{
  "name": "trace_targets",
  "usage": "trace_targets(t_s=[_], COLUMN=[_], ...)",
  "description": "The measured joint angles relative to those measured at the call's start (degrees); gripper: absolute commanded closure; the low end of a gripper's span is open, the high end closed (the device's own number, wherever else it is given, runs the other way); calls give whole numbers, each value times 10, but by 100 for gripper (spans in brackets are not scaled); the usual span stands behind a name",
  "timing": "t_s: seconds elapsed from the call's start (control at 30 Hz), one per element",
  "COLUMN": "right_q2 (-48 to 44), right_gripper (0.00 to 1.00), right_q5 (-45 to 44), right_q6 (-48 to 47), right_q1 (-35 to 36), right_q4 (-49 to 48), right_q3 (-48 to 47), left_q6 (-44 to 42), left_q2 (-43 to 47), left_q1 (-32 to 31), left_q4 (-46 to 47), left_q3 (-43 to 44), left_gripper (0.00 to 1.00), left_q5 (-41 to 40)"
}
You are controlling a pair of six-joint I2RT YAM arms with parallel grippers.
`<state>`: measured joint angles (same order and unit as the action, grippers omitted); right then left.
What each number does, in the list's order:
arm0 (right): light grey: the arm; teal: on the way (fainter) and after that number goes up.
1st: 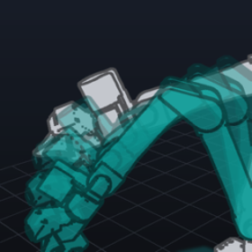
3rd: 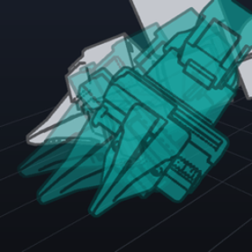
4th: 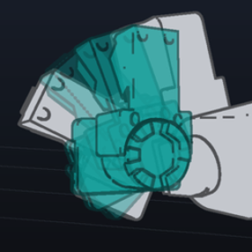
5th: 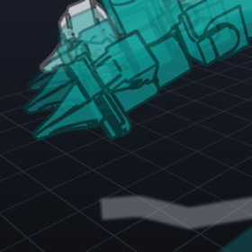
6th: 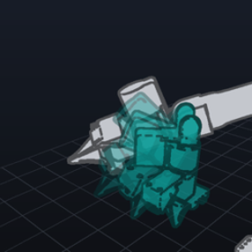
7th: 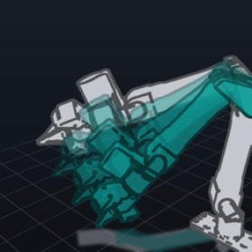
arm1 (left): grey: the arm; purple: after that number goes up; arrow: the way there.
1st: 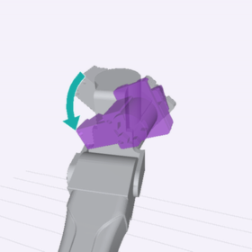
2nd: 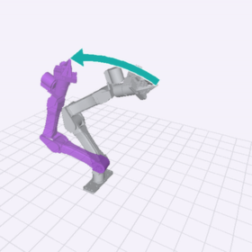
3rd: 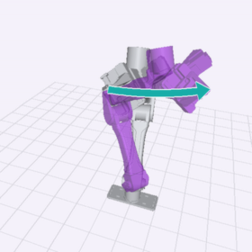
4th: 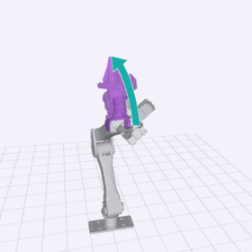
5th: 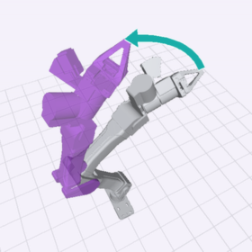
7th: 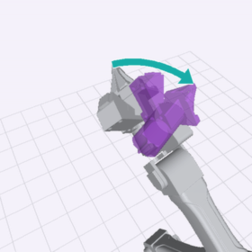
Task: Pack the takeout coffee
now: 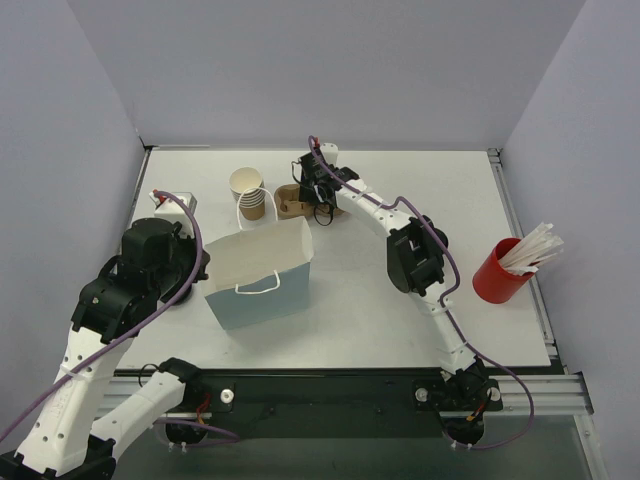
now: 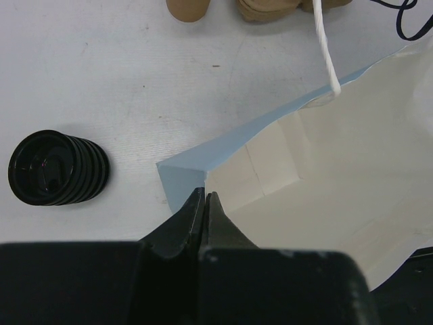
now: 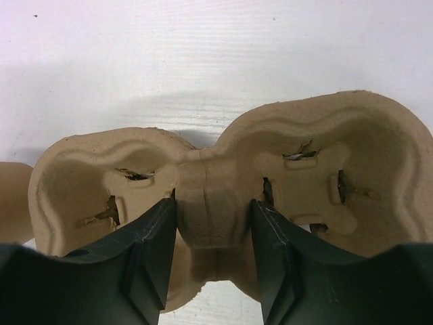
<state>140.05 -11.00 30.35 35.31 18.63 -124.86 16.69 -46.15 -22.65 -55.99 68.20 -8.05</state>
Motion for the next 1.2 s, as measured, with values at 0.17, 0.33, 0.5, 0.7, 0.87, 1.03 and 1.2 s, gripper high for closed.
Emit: trace_targets(t_s=[0.17,0.33,0.5,0.7,0.87,1.03,1.2], right_q2=[0,0,0,0,-1,-10,-20], right_gripper=[60,60,60,67,62,66,55], right_q5=[-3,-8,-10,-10,-10,-7,-7], right_q6=[-11,-24,-34,-43,-51,-52,-52], right_q1=[0,0,-2,-8,-16,-23,-27], right_q4=[-1,-8,-13,-16,-19,-22,-26], right_q3=[0,0,0,0,2,18,34], left_q6=[0,0,0,0,0,0,0], left_q2=[2,2,3,3,1,-3,-8], left_q1=[0,0,0,0,0,0,0], left_q4=[0,1,1,1,1,1,2], left_q3=[0,-3,-3,-3,-3,-3,-3], left_gripper=[100,100,100,100,100,100,100], left_q5=[3,7,9,11,14,15,15])
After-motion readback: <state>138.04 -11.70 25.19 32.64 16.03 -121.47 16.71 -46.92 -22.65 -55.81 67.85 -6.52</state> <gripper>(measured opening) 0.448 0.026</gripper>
